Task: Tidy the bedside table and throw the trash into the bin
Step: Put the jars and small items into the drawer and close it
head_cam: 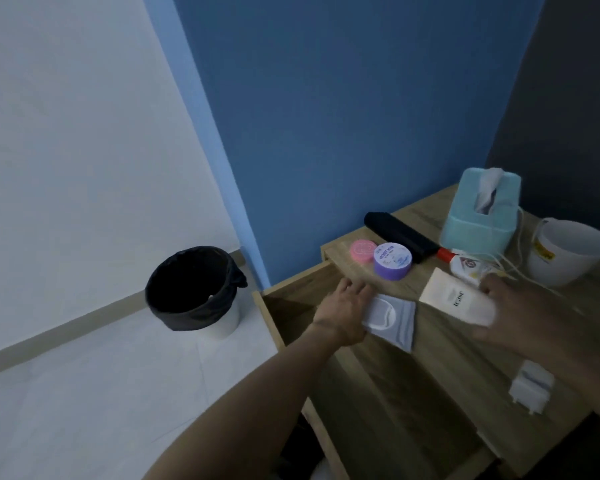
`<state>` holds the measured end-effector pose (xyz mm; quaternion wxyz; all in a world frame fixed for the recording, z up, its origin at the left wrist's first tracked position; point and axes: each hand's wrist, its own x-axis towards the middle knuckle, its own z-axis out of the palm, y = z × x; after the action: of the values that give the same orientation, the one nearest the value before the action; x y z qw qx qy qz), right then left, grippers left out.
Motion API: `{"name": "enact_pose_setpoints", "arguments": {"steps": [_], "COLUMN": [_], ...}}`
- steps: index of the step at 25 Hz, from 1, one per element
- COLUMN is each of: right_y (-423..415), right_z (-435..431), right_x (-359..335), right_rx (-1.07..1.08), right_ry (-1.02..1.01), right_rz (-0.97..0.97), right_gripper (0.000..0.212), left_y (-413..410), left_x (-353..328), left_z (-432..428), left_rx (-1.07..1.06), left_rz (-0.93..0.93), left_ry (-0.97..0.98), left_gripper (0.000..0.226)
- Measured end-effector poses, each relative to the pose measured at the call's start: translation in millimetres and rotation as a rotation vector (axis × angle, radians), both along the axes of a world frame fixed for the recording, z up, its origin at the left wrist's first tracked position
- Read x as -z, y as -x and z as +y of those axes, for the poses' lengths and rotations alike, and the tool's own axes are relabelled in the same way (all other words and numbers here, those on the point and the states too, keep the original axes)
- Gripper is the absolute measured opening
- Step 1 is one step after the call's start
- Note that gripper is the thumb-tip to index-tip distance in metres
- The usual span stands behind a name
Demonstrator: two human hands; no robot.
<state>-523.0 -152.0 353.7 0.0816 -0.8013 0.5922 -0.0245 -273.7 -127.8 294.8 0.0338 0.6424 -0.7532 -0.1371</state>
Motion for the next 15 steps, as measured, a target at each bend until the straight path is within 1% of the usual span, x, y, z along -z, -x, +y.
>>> {"name": "enact_pose_setpoints", "arguments": {"steps": [2,4,6,8,11,15], "right_y": [-33,-69,-100,-124,-151,-176], "right_z": [6,14,22,25,26,6], "right_x": [-2,8,25,49,75,105], "right_rx": [0.000,0.022,0.083,0.063,0.073,0.051], "right_ry": [-0.079,-0.197,-0.324,-0.378,-0.461,-0.375], "right_rz": [-0.044,-0.139,-0.222,-0.232,-0.261,-0.120], "right_gripper": [0.057,0.056,0.056,0.051,0.041,0.043], "left_y": [-16,-32,-46,-58,-73,-84], "left_x": [2,8,20,30,42,67], "left_z": [6,14,14,11,6,-6], "left_rx": [-0.009,-0.015,0.025,0.055,0.060,0.018], "left_rz": [-0.048,-0.123,-0.296,-0.464,-0.573,-0.584], "left_ry": [-0.039,-0.056,-0.082,-0.115,-0.158,-0.189], "left_gripper": [0.087,0.084,0.078,0.077,0.075,0.075]}}
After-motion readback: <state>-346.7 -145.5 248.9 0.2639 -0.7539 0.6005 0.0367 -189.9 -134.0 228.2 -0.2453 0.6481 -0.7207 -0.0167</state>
